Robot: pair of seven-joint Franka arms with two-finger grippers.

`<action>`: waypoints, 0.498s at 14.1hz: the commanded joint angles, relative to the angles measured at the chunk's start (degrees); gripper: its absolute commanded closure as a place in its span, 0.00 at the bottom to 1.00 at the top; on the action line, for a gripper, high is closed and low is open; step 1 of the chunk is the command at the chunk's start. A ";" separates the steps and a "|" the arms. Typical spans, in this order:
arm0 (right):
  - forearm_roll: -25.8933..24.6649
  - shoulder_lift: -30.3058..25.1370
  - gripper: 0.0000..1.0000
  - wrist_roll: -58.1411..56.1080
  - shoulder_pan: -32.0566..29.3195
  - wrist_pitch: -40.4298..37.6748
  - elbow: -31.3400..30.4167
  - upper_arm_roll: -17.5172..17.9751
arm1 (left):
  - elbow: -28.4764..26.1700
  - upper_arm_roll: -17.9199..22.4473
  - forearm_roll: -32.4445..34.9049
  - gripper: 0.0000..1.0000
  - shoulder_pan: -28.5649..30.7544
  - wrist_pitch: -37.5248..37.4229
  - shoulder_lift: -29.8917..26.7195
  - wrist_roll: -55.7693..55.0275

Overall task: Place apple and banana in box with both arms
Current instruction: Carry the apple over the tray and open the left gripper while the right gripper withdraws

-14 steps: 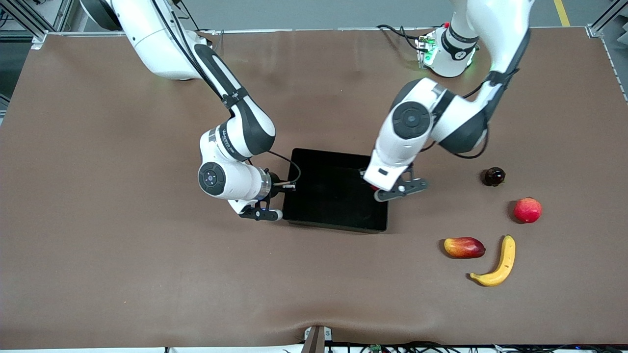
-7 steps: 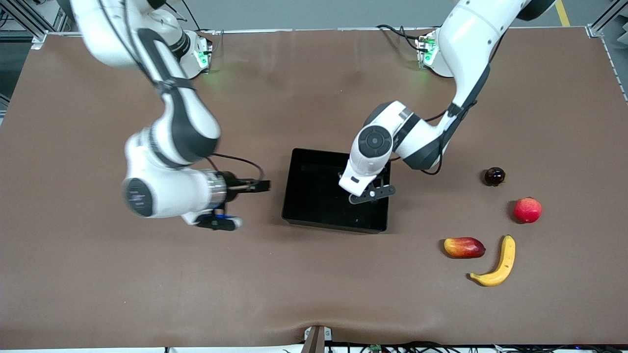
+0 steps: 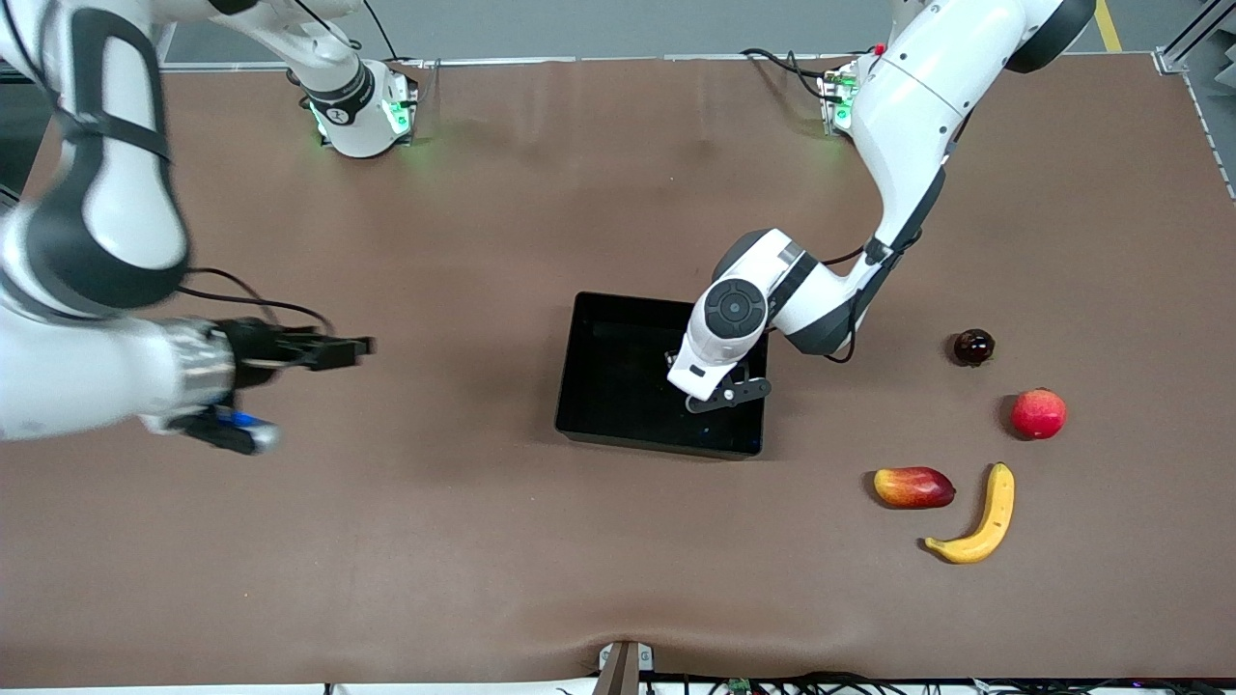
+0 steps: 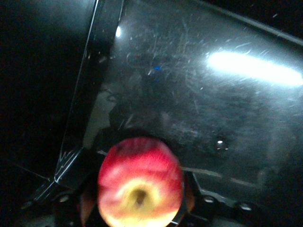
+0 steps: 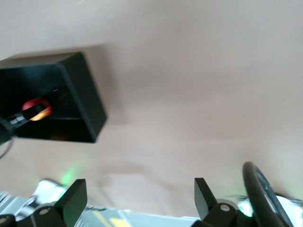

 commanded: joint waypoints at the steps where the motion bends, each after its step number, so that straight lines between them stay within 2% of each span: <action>1: -12.29 -5.30 0.00 0.59 0.94 -0.45 -0.99 0.91 | 0.88 -0.01 1.18 0.00 0.83 -1.33 -4.71 -0.66; 2: -16.08 -6.44 0.00 0.33 0.77 -0.19 -0.99 0.83 | 0.96 -0.01 1.10 0.00 1.36 -2.73 -7.52 -0.40; 4: -20.14 -7.59 0.00 -5.08 -0.28 0.52 -0.99 0.48 | 3.06 0.16 1.27 0.00 4.68 -7.63 -10.96 0.82; 6: -23.66 -10.83 0.00 -11.09 -1.52 3.39 -1.95 1.00 | 5.00 0.25 1.27 0.00 9.25 -11.60 -11.32 9.74; 7: -23.33 -13.37 0.00 -11.19 -1.78 6.20 -5.61 0.92 | 5.01 0.25 1.27 0.00 12.66 -11.70 -11.24 15.28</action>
